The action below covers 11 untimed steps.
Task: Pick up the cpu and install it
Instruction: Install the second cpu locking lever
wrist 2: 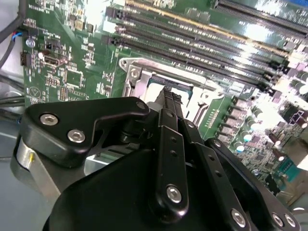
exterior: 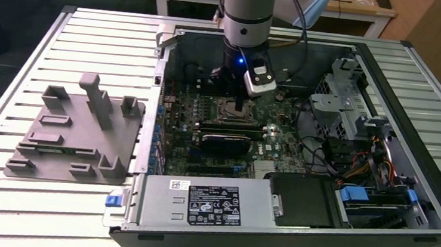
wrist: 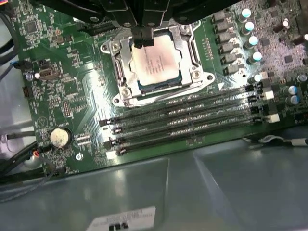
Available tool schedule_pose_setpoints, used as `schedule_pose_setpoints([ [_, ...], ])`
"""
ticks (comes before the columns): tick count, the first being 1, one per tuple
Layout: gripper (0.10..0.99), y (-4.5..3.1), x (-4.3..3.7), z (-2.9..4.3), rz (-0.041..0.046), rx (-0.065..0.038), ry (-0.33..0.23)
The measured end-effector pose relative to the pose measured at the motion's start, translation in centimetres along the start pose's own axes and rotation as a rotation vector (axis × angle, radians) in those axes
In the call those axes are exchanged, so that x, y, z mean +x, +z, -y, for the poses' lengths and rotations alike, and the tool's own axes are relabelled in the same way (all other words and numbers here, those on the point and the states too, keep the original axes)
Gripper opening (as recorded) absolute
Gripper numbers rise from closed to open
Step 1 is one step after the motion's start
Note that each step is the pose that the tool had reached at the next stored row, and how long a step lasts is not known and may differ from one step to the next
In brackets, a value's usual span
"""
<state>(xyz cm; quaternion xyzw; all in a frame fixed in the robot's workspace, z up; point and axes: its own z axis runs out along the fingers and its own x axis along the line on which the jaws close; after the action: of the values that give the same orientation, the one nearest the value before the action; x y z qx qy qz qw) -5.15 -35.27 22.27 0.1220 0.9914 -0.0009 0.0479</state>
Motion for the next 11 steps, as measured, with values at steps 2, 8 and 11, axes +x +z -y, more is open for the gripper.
schedule_pose_setpoints([
  [2,0.106,-0.01,-0.04,0.16,0.0,0.0,0.0],
  [8,0.106,-0.78,-0.16,0.33,-0.0001,-0.001,0.0],
  [11,0.106,-0.98,-0.24,0.58,-0.0002,-0.001,0.0],
])
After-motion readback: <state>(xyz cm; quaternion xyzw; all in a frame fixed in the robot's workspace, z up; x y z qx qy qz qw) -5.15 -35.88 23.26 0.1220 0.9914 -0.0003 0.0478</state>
